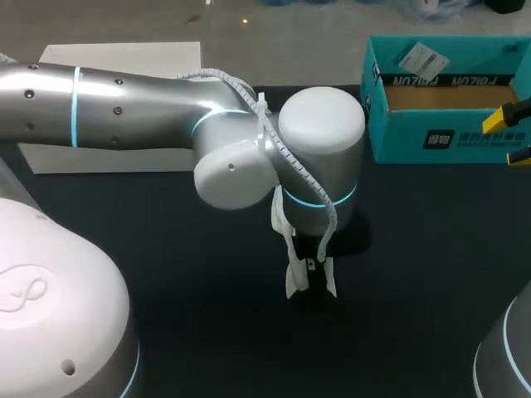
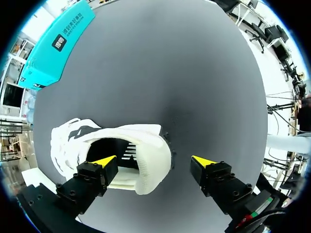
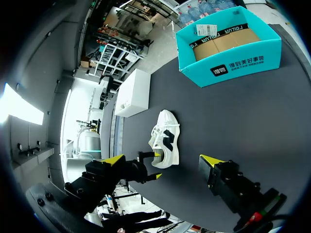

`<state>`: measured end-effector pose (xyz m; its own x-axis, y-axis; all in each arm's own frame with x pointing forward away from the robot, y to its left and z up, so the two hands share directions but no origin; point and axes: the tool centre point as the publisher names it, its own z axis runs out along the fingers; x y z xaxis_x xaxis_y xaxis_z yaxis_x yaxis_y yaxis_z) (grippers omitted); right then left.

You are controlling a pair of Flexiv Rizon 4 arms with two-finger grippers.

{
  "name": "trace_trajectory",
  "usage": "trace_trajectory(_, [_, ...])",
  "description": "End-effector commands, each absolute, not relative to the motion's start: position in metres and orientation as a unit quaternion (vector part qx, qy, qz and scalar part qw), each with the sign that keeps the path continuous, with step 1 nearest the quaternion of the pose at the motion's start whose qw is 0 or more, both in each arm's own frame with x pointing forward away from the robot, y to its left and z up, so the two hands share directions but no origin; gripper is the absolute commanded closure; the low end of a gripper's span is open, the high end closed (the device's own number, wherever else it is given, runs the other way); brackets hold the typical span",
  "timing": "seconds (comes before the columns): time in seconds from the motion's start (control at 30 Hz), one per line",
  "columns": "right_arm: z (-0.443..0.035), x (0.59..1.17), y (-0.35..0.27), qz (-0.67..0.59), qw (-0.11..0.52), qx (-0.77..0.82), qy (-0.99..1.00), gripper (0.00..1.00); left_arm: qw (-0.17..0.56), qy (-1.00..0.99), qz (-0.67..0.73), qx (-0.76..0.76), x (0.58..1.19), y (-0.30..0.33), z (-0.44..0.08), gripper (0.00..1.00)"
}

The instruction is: Take the shoe out of the shoebox, open the shoe tongue, remove and reinsert the insole, then place the shoe into the shoebox

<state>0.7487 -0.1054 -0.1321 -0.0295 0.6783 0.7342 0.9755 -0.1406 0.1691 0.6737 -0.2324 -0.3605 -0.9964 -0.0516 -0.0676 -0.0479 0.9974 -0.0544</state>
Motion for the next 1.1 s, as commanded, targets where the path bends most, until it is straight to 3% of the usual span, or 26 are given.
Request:
trace_trajectory(0.03, [-0.132, 0.749, -0.105, -0.357, 0.207, -0.666, -0.622, 0.00, 0.029, 0.999, -0.021, -0.022, 0.674, -0.231, -0.374, 0.00])
trace_trajectory(0.63, [-0.132, 0.749, -0.105, -0.357, 0.207, -0.666, -0.622, 0.00, 0.035, 0.998, 0.039, -0.040, 0.670, -0.245, -0.399, 0.03])
trace_trajectory(0.73, [-0.132, 0.749, -0.105, -0.357, 0.207, -0.666, -0.622, 0.00, 0.031, 0.997, 0.041, -0.049, 0.669, -0.246, -0.401, 0.25])
trace_trajectory(0.77, [-0.132, 0.749, -0.105, -0.357, 0.207, -0.666, -0.622, 0.00, 0.029, 0.998, 0.039, -0.049, 0.669, -0.246, -0.402, 0.44])
trace_trajectory(0.8, [-0.132, 0.749, -0.105, -0.357, 0.207, -0.666, -0.622, 0.00, 0.028, 0.998, 0.038, -0.050, 0.668, -0.246, -0.402, 0.54])
trace_trajectory(0.83, [-0.132, 0.749, -0.105, -0.357, 0.207, -0.666, -0.622, 0.00, 0.027, 0.998, 0.037, -0.051, 0.668, -0.246, -0.403, 0.56])
trace_trajectory(0.9, [-0.132, 0.749, -0.105, -0.357, 0.207, -0.666, -0.622, 0.00, 0.025, 0.998, 0.034, -0.051, 0.666, -0.246, -0.403, 0.89])
trace_trajectory(0.97, [-0.132, 0.749, -0.105, -0.357, 0.207, -0.666, -0.622, 0.00, 0.023, 0.998, 0.032, -0.054, 0.664, -0.245, -0.402, 1.00])
trace_trajectory(1.1, [-0.132, 0.749, -0.105, -0.357, 0.207, -0.666, -0.622, 0.00, 0.017, 0.997, 0.030, -0.068, 0.660, -0.242, -0.399, 1.00])
